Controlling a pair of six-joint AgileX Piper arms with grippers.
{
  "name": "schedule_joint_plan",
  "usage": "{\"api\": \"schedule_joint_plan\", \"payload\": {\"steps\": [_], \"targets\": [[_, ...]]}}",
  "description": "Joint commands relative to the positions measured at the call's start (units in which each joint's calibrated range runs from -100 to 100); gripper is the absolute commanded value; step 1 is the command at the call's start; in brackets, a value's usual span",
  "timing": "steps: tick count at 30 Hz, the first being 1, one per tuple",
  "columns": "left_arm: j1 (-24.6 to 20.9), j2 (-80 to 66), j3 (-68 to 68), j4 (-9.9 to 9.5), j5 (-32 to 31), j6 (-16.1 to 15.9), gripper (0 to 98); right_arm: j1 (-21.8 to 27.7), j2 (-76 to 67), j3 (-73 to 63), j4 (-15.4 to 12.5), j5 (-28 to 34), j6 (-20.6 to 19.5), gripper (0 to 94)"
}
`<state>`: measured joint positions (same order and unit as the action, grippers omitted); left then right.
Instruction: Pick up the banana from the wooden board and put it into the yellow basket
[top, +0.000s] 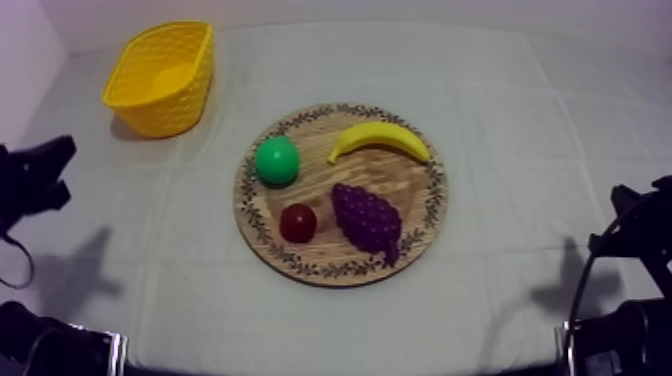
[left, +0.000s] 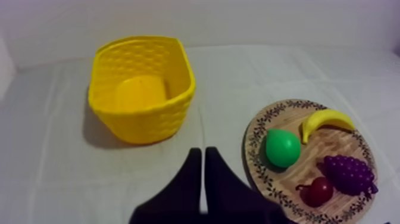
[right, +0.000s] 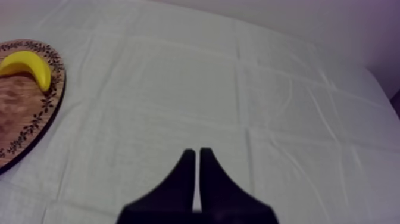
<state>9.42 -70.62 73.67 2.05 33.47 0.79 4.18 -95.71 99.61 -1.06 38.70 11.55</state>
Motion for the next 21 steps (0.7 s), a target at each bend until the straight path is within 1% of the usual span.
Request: {"api": "schedule_joint_plan", "payload": {"steps": [1,3,4,6,12,16,21], "targets": [[0.1,13.8,-11.8,2.21,1.8,-5.4,0.1,0.0,0.0,0.1,0.0,0.0,0.0,0.4],[0.2,18.5,-16.4,3.19,3.6,-7.7,0.1,0.0,0.0,0.1,0.0,0.0,0.0,0.4],[0.4,20.9,-18.6,3.38,4.7,-8.5,0.1,0.0,0.0,0.1,0.0,0.0,0.0,0.4],[1.3,25.4,-23.0,3.04,6.9,-9.7,0.1,0.0,0.0,0.1,0.0,0.0,0.0,0.4],[6.5,37.1,-36.1,-1.7,12.5,-9.0,0.1,0.0,0.0,0.1,0.0,0.0,0.0,0.4],[10.3,44.1,-44.2,-4.93,16.0,-7.4,0.1,0.0,0.0,0.1,0.0,0.0,0.0,0.4],[14.5,51.8,-50.8,-7.89,17.5,-5.5,0.1,0.0,0.0,0.1,0.0,0.0,0.0,0.4]]}}
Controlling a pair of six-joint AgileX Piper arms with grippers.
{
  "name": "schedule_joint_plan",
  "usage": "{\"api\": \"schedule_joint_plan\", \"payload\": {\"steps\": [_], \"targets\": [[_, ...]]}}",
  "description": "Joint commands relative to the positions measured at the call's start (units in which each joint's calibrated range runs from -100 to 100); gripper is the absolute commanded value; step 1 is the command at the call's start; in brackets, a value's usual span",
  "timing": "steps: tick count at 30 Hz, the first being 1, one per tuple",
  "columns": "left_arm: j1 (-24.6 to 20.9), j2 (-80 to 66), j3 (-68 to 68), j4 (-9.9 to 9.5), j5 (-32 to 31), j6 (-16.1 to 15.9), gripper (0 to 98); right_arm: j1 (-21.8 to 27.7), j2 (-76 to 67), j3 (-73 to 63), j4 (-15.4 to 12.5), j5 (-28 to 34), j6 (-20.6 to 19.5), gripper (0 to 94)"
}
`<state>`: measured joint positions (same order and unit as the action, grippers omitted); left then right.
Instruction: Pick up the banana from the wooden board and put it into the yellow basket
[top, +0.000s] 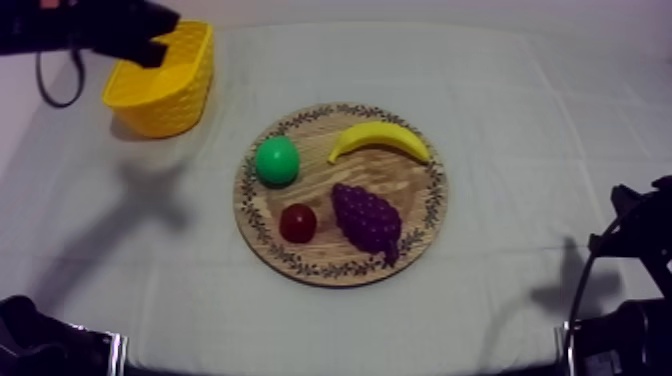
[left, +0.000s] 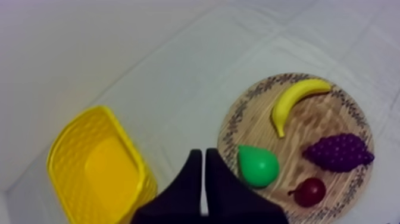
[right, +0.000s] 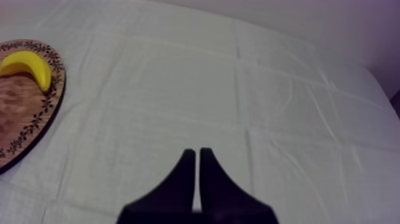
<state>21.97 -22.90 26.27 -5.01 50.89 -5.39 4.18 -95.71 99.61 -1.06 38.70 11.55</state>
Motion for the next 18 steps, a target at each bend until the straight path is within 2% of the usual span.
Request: {"api": "schedule_joint_plan", "payload": {"steps": [1,5,18], "targets": [[2.8,5.4,-4.1,-1.45,-0.2,1.2,0.1,0.0,0.0,0.1,0.0,0.0,0.0,0.4],[5.1,10.4,-5.9,-2.54,-1.1,2.4,0.2,0.0,0.0,0.1,0.0,0.0,0.0,0.4],[10.2,25.2,-9.4,-2.39,-4.0,3.7,0.9,0.0,0.0,0.1,0.0,0.0,0.0,0.4]]}}
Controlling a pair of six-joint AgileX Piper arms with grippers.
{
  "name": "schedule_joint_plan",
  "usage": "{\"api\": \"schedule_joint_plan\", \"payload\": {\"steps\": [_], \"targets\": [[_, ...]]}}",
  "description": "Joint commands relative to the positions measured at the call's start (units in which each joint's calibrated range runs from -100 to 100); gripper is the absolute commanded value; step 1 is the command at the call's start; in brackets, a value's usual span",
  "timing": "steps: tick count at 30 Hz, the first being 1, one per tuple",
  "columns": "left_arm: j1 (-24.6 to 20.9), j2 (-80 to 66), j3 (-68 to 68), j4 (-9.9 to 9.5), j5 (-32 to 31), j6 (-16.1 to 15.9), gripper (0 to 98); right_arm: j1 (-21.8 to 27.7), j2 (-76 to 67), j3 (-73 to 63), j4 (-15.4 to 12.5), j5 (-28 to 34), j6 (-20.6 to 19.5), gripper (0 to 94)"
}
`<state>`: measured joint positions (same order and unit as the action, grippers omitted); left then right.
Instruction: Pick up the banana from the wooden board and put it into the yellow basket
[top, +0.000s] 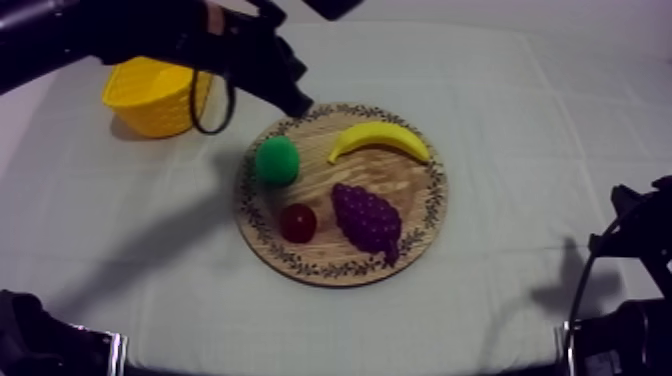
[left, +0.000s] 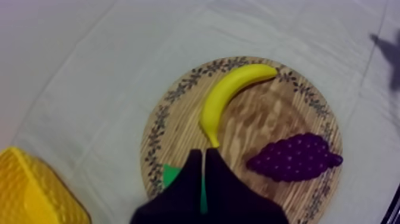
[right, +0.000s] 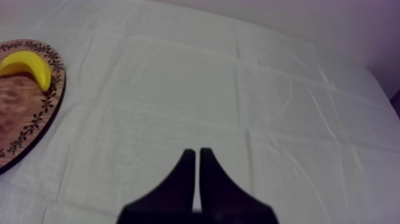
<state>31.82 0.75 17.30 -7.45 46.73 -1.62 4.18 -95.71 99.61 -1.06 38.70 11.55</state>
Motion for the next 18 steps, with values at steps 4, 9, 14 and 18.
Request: {"api": "schedule_joint_plan", "payload": {"steps": [4,9,14,18], "targets": [[1.4,4.8,-1.7,0.21,-0.1,0.0,0.9,0.0,0.0,0.1,0.0,0.0,0.0,0.4],[2.3,6.8,-2.3,0.79,-0.6,-0.2,1.0,0.0,0.0,0.1,0.0,0.0,0.0,0.4],[2.8,7.9,-2.5,1.25,-1.1,1.4,11.6,0.0,0.0,0.1,0.0,0.0,0.0,0.4],[2.7,8.7,-3.0,2.6,1.0,1.6,53.4,0.0,0.0,0.1,0.0,0.0,0.0,0.4]]}}
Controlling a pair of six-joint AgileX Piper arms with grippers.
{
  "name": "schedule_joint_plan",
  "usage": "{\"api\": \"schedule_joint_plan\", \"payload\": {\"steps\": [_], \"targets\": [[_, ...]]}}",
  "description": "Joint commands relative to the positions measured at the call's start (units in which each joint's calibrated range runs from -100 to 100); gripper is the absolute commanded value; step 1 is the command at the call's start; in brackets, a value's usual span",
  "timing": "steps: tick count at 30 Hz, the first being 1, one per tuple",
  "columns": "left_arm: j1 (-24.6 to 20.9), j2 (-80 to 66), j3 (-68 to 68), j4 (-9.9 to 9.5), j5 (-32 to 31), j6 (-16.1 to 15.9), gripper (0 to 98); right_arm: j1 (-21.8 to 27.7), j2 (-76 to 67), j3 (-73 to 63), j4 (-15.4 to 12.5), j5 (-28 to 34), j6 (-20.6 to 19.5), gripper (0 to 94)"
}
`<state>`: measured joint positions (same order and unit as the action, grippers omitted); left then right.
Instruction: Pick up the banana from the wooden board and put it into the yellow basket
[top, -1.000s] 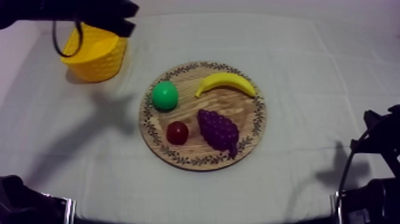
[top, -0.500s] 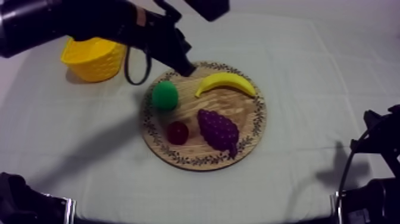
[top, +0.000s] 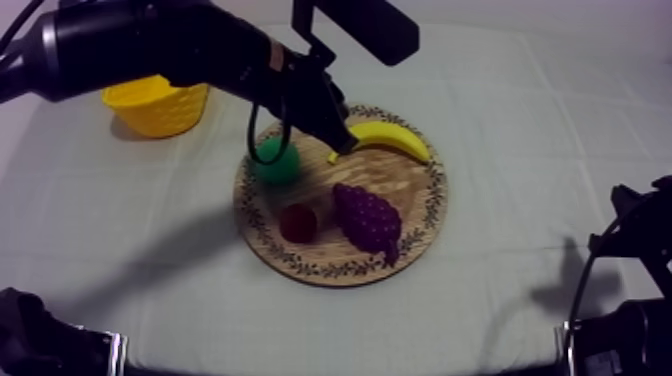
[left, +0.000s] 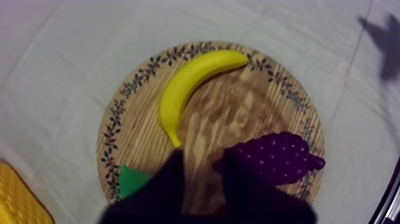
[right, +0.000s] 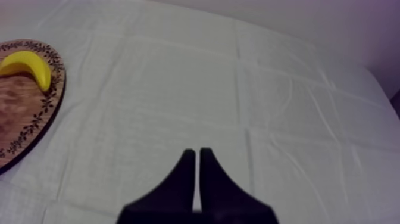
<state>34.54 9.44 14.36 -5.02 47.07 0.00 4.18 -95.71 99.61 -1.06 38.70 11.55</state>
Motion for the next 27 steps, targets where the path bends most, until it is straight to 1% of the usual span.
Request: {"api": "schedule_joint_plan", "payload": {"steps": [1,3,5,6,9,12,16,21,27], "targets": [[0.0,0.2,-0.2,0.32,1.0,0.0,59.4,0.0,0.0,0.1,0.0,0.0,0.0,0.4],[0.1,0.3,-0.1,0.39,0.7,-0.1,64.9,0.0,0.0,0.1,0.0,0.0,0.0,0.4],[0.4,0.3,0.4,0.33,-0.2,-0.4,66.0,0.0,0.0,0.1,0.0,0.0,0.0,0.4],[0.6,0.3,0.7,0.23,-0.6,-0.3,68.2,0.0,0.0,0.1,0.0,0.0,0.0,0.4],[0.8,0.4,1.3,-0.01,-1.2,0.0,84.6,0.0,0.0,0.1,0.0,0.0,0.0,0.4],[1.0,0.4,1.9,-0.5,-1.4,0.5,91.9,0.0,0.0,0.1,0.0,0.0,0.0,0.4],[1.0,0.4,2.5,-1.02,-1.8,1.4,91.5,0.0,0.0,0.1,0.0,0.0,0.0,0.4],[1.2,1.5,1.6,-1.56,-1.8,1.6,94.4,0.0,0.0,0.1,0.0,0.0,0.0,0.4],[1.1,5.9,-3.8,-1.68,2.2,0.6,91.6,0.0,0.0,0.1,0.0,0.0,0.0,0.4]]}}
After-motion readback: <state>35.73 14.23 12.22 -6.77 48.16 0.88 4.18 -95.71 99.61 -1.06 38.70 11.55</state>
